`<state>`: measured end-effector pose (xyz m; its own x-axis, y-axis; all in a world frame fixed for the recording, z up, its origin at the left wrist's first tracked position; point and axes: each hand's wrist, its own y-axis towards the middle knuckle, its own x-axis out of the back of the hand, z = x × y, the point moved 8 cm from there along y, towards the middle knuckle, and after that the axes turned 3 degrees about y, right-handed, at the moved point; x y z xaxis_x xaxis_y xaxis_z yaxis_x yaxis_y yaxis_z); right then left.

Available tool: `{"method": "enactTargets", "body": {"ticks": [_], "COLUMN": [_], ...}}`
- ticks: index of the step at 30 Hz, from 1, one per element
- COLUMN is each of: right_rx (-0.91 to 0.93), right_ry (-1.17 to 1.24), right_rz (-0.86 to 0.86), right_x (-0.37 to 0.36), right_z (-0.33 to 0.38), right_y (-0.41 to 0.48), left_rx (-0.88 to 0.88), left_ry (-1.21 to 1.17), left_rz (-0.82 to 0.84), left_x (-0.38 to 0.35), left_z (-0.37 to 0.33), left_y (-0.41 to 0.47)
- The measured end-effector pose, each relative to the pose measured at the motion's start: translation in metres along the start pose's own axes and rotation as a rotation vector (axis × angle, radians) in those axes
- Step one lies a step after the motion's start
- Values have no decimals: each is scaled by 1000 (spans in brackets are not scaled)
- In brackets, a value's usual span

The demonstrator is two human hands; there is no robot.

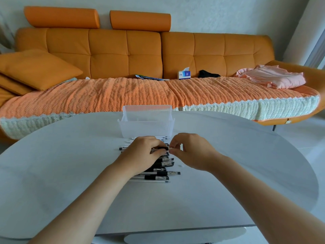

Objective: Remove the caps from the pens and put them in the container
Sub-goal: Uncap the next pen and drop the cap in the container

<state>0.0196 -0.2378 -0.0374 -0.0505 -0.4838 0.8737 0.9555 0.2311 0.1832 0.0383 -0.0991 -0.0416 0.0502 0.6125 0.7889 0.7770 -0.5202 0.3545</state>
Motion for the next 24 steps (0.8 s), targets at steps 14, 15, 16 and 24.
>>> {"method": "enactTargets", "body": {"ticks": [14,15,16,24], "right_rx": [-185,-187,-187,-278], "right_ry": [347,341,306,-159], "right_rz": [99,92,74,78], "right_x": [-10,-9,-7,2], "right_z": [-27,-28,-30,-66], "right_y": [0,0,0,-6], "left_rx": [-135,-110,-79,80], "left_ry": [154,179,196,237], "left_rz": [-157,-164,-164,-83], "left_x": [6,6,6,3], "left_z": [-14,-14,-12,8], "left_y": [4,3,3,1]}}
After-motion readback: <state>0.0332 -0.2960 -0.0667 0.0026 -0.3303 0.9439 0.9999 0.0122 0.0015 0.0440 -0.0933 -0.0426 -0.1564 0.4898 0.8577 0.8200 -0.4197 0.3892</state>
